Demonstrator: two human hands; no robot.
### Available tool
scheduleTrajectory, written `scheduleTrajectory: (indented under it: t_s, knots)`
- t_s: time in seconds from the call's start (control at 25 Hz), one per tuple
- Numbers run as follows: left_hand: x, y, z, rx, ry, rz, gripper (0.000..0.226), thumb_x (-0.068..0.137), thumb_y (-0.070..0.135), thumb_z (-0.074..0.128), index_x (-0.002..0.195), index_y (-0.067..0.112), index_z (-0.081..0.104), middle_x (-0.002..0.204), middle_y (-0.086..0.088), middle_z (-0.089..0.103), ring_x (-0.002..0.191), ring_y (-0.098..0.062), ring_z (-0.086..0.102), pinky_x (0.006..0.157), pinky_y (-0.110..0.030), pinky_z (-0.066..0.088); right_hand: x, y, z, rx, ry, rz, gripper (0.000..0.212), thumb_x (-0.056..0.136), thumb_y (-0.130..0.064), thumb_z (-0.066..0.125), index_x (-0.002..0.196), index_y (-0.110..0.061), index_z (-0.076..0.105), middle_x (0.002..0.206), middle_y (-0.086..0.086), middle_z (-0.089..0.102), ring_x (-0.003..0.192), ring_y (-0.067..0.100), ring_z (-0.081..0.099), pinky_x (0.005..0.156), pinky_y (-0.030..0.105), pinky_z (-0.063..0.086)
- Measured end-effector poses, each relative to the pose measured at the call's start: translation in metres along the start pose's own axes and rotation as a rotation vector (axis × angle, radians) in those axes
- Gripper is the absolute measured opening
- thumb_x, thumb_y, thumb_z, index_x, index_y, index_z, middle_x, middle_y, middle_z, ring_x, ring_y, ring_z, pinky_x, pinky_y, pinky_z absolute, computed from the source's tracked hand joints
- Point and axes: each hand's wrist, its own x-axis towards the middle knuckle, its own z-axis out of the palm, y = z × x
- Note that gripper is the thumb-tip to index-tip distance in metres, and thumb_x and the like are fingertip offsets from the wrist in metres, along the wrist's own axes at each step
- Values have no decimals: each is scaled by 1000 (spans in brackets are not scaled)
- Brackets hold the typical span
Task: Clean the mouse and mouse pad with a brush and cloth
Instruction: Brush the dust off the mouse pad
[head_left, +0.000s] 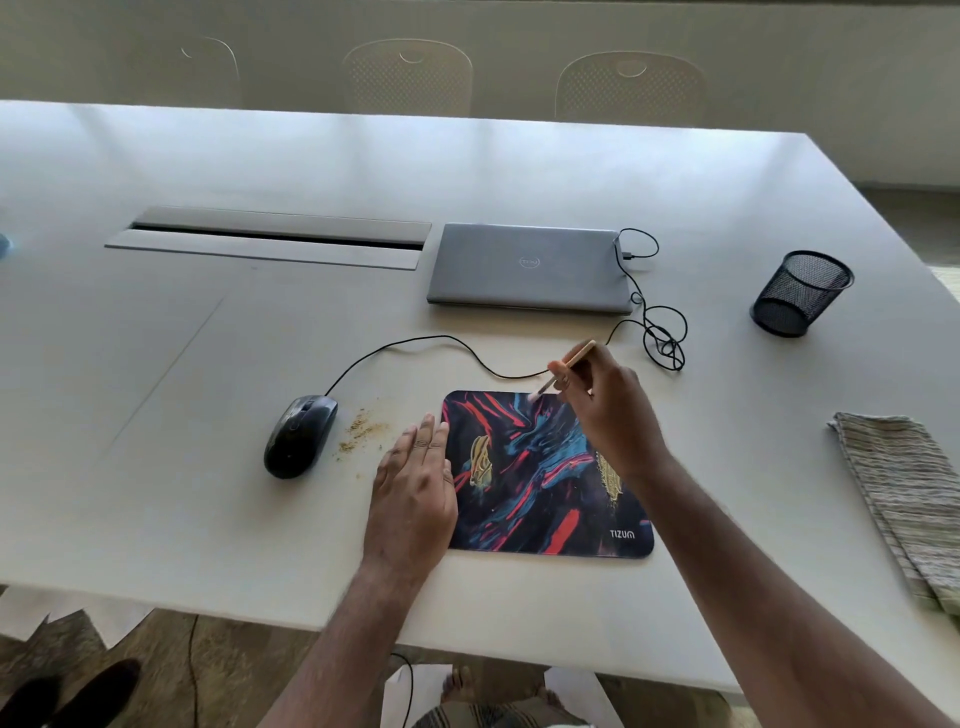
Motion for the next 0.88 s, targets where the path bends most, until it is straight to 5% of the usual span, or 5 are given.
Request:
scheduleTrajectory:
  t_s: [0.12, 0.44, 0.64, 0.76, 0.88]
  knots:
    - [0, -1, 0, 1, 2, 2, 59, 102, 31, 24, 156, 16, 42, 163, -3, 39, 151, -20, 34, 125, -33, 18, 0, -6, 3, 111, -166, 11, 26, 102, -39, 67, 96, -15, 61, 79, -2, 78, 72, 12, 77, 67, 37, 62]
    - [0, -2, 2, 10, -3, 1, 56, 103, 27, 29, 156, 15, 43, 162, -4, 41, 151, -21, 35, 125, -36, 22, 0, -13, 0, 178, -171, 86, 25, 101, -36, 69, 95, -13, 63, 75, -6, 78, 69, 5, 76, 68, 34, 62]
    - [0, -1, 0, 5, -1, 5, 58, 103, 30, 25, 156, 15, 42, 163, -4, 40, 151, -20, 35, 125, -33, 18, 0, -2, -16, -58, 68, 133, 29, 101, -39, 69, 91, -13, 62, 71, -15, 68, 68, 11, 72, 63, 29, 54]
    - [0, -1, 0, -2, -9, 0, 57, 104, 29, 27, 157, 16, 40, 164, -3, 38, 152, -19, 32, 125, -32, 15, -4, 0, -24, 112, -123, 136, 25, 100, -36, 71, 90, -14, 63, 72, -6, 77, 66, 5, 76, 67, 35, 64]
    - [0, -1, -1, -13, -20, -3, 57, 104, 28, 27, 159, 17, 37, 165, -2, 35, 153, -19, 30, 125, -31, 12, -10, 6, -28, -6, -125, 116, 24, 99, -32, 73, 90, -13, 61, 71, -11, 73, 62, -6, 71, 62, 19, 59]
